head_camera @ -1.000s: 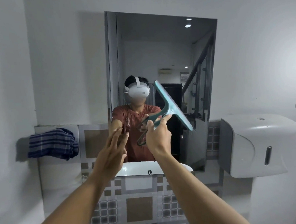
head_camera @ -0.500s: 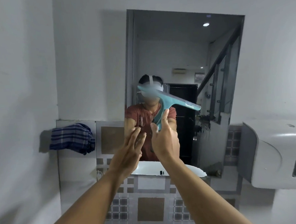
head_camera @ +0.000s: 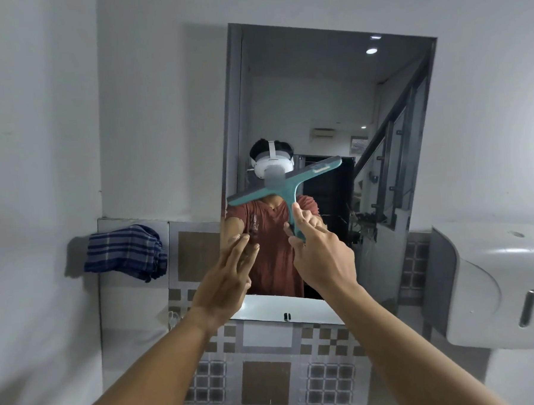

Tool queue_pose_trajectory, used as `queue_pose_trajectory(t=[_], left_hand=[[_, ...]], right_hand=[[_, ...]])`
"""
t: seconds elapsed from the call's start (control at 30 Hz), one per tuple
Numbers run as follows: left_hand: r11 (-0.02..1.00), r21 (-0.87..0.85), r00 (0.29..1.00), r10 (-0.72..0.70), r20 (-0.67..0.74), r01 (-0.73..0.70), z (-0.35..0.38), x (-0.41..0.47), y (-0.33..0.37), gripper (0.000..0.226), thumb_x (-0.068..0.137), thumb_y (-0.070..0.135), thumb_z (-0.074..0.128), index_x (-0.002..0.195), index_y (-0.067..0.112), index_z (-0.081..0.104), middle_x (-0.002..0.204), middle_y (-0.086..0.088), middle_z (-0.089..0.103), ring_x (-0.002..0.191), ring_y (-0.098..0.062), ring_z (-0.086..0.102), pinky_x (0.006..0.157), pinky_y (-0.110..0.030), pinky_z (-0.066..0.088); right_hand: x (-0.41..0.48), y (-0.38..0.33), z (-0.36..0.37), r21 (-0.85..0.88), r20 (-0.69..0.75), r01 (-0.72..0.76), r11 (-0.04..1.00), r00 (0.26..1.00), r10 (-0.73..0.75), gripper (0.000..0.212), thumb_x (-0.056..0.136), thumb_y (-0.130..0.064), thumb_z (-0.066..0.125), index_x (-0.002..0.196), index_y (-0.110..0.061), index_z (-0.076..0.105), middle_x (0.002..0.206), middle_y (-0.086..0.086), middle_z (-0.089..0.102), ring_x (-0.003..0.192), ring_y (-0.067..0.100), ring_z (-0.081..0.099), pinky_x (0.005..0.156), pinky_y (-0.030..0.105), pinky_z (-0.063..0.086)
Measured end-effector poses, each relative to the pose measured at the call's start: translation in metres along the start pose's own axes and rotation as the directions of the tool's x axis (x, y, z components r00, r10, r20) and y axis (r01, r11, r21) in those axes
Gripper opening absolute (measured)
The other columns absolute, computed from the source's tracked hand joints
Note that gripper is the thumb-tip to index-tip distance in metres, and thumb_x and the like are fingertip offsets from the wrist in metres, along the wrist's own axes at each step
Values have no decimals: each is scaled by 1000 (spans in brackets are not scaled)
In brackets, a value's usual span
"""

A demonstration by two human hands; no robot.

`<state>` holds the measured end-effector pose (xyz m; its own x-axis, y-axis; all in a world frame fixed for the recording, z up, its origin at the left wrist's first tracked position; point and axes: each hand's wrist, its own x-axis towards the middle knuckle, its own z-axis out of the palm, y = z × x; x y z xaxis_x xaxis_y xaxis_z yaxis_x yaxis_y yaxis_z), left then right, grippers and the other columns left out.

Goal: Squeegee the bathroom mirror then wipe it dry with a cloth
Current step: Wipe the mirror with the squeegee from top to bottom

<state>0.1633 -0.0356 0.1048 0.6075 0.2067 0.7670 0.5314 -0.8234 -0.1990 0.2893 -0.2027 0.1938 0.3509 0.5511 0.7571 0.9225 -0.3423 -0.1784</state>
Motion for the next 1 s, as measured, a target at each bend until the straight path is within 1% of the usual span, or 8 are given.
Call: queue_pose_trajectory(t=[0.1, 0.2, 0.3, 0.43, 0.53, 0.6, 0.77, 1.0], left_hand=[[1000, -15, 1000, 9, 1, -9, 2, 0, -3, 87, 80, 23, 79, 153, 9, 34, 159, -17, 28, 148, -37, 26, 96, -45, 55], [1000, -1, 1000, 26, -15, -26, 3, 0, -4, 85, 81, 24, 78, 152, 7, 36, 157, -19, 30, 147, -37, 28, 103, -43, 45], [999, -4, 999, 42, -20, -42, 6, 0, -5, 89, 80, 26, 79, 153, 6, 33, 158, -19, 29, 148, -36, 25, 109, -44, 40], [999, -11, 999, 43, -11, -43, 5, 1, -6, 90, 78, 27, 81, 152, 5, 34, 155, -20, 33, 146, -38, 30, 105, -44, 44], [996, 42, 994, 81, -68, -78, 2, 2, -9, 60, 95, 32, 54, 149, 6, 41, 153, -19, 40, 144, -35, 33, 111, -44, 42], [997, 28, 991, 79, -106, -76, -5, 8, -11, 50, 102, 30, 40, 146, 8, 46, 149, -16, 45, 141, -31, 38, 116, -41, 38], [998, -23, 982, 45, -185, -50, -36, 41, -13, 44, 96, 23, 49, 137, 7, 54, 136, -15, 52, 122, -31, 51, 101, -43, 52], [997, 80, 989, 18, -149, -6, -70, 86, -13, 61, 90, 27, 66, 145, 9, 46, 148, -19, 38, 138, -36, 38, 101, -47, 49]], right_hand=[[0, 12, -5, -63, 18, 21, 998, 1000, -20, 62, 102, -33, 45, 156, -46, 17, 143, 2, 56, 93, 23, 71, 51, 27, 42], [1, 26, -11, -108, 2, 35, 994, 999, -35, 65, 100, -25, 47, 156, -47, 21, 135, 2, 60, 103, 22, 66, 53, 28, 44], [1, 41, -18, -126, 13, 35, 991, 999, -33, 66, 100, -20, 46, 155, -47, 23, 127, 3, 62, 101, 27, 66, 64, 37, 57], [0, 59, -23, -190, 45, 29, 981, 999, -20, 73, 96, -11, 46, 155, -47, 22, 122, 9, 62, 101, 33, 62, 79, 47, 56], [0, 67, -26, -230, 42, 20, 973, 999, -10, 77, 95, -8, 45, 155, -47, 19, 124, 11, 61, 104, 33, 59, 85, 49, 53], [1, 71, -28, -251, 29, 22, 968, 999, -15, 78, 95, -7, 45, 156, -48, 18, 124, 13, 60, 105, 33, 58, 86, 47, 51], [5, 78, -33, -308, -1, 43, 950, 999, -45, 77, 96, -9, 43, 156, -49, 14, 124, 12, 58, 107, 32, 57, 91, 47, 48], [1, 93, -40, -331, -5, -4, 944, 1000, 2, 82, 94, -8, 44, 156, -51, 10, 126, 12, 56, 109, 34, 56, 94, 47, 46]])
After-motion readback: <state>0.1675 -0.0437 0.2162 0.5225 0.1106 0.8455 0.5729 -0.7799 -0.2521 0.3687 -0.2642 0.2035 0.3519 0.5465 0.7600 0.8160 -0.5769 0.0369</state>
